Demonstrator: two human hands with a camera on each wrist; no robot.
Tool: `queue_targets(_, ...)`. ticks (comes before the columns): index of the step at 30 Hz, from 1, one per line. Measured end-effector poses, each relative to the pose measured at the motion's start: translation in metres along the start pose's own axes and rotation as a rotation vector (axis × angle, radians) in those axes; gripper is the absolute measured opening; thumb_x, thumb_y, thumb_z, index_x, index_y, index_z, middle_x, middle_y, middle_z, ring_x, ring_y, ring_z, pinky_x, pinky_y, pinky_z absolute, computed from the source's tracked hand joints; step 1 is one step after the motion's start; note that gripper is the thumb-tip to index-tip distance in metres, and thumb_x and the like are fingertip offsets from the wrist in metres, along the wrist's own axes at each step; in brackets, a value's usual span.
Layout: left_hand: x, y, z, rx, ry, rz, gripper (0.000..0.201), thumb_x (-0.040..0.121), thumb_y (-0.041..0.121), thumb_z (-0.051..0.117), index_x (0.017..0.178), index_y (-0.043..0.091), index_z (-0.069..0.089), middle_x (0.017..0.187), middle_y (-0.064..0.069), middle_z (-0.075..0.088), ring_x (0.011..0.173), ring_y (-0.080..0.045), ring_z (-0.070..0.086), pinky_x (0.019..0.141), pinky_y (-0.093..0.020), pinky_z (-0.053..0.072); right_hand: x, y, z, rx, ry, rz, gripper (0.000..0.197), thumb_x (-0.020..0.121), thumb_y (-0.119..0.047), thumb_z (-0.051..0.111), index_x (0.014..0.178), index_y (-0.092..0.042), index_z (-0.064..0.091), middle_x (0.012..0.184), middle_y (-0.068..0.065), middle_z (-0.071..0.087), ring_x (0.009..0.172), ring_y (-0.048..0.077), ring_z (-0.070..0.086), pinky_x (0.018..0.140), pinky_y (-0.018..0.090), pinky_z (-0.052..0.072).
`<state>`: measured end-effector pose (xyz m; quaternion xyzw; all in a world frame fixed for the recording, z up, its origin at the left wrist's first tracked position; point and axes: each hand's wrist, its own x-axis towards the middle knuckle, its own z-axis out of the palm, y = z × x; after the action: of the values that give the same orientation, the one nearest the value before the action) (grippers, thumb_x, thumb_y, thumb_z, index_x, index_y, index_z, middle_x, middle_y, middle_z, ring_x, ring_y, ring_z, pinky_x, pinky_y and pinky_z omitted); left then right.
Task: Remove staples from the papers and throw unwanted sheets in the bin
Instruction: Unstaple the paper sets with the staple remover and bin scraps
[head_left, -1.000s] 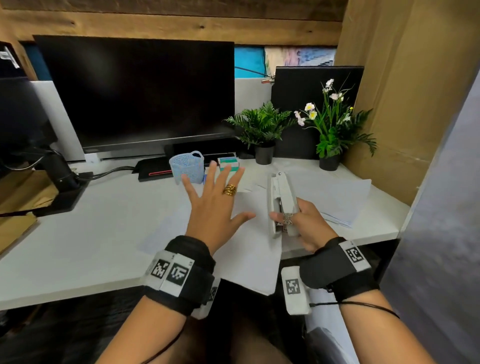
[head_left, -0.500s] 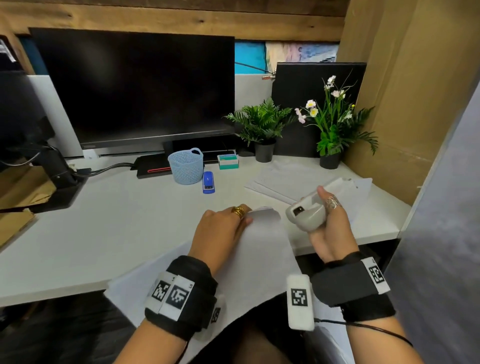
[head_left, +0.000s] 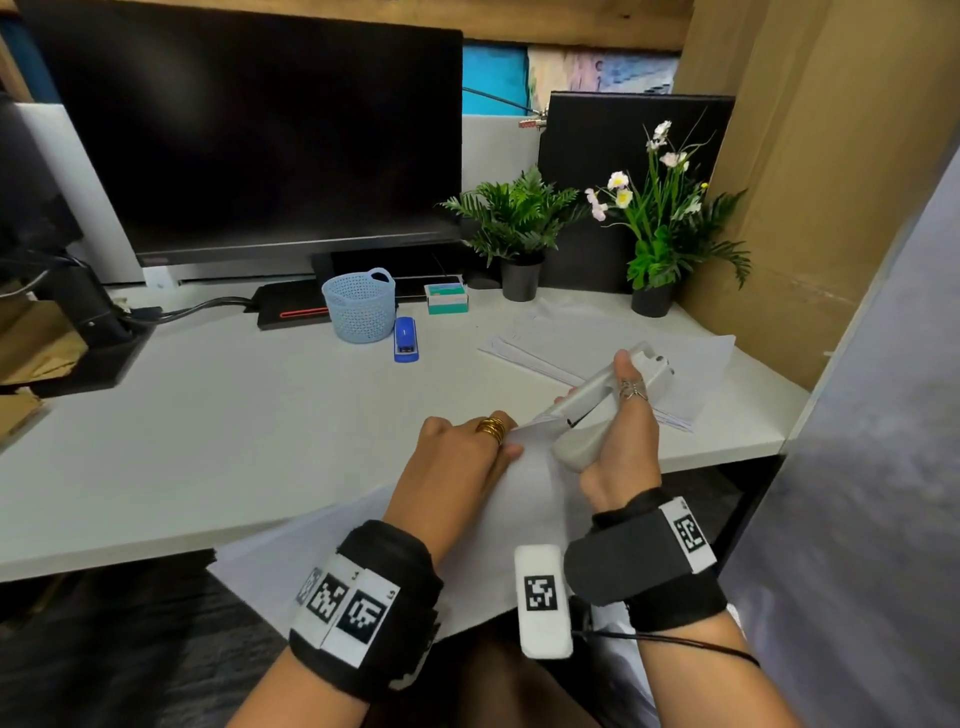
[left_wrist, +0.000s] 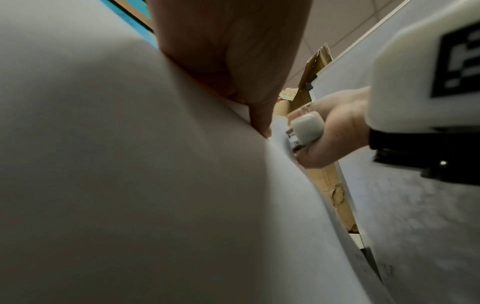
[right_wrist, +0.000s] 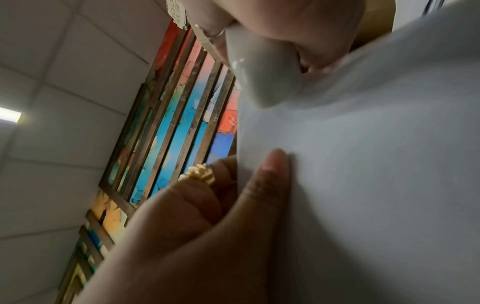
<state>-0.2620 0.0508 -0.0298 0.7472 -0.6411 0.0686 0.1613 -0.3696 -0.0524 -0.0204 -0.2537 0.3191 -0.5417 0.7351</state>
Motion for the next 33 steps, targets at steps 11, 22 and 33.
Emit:
queue_targets(11, -0.004, 0.011, 0.011, -0.197, -0.04, -0.031, 0.031, 0.1, 0.041, 0.027, 0.11, 0.02, 0.049, 0.094, 0.006, 0.054, 0.088, -0.012, 0.029, 0.074, -0.018, 0.02, -0.007, -0.001, 0.004, -0.055, 0.051, 0.007, 0.022, 0.08, -0.042, 0.067, 0.086, -0.022, 0.061, 0.067, 0.005, 0.047, 0.061, 0.02, 0.051, 0.059, 0.029, 0.047)
queue_targets(22, -0.006, 0.0, 0.02, -0.157, -0.078, 0.025, 0.038, 0.101, 0.039, 0.025, 0.124, 0.021, 0.049, 0.114, 0.002, 0.059, 0.105, -0.024, 0.05, 0.085, -0.022, 0.03, -0.01, -0.01, 0.006, 0.08, 0.012, 0.084, 0.034, 0.085, -0.052, 0.056, 0.081, -0.018, 0.052, 0.059, 0.003, 0.048, 0.053, 0.016, 0.052, 0.055, 0.023, 0.047)
queue_targets(33, -0.014, -0.004, 0.015, -0.109, -0.074, -0.001, 0.032, 0.102, 0.037, 0.023, 0.118, 0.023, 0.047, 0.111, 0.003, 0.057, 0.089, -0.013, 0.029, 0.081, -0.021, 0.026, -0.007, 0.0, 0.025, -0.065, -0.053, 0.008, 0.033, 0.085, -0.048, 0.059, 0.088, -0.015, 0.054, 0.059, 0.002, 0.044, 0.053, 0.017, 0.048, 0.05, 0.022, 0.048)
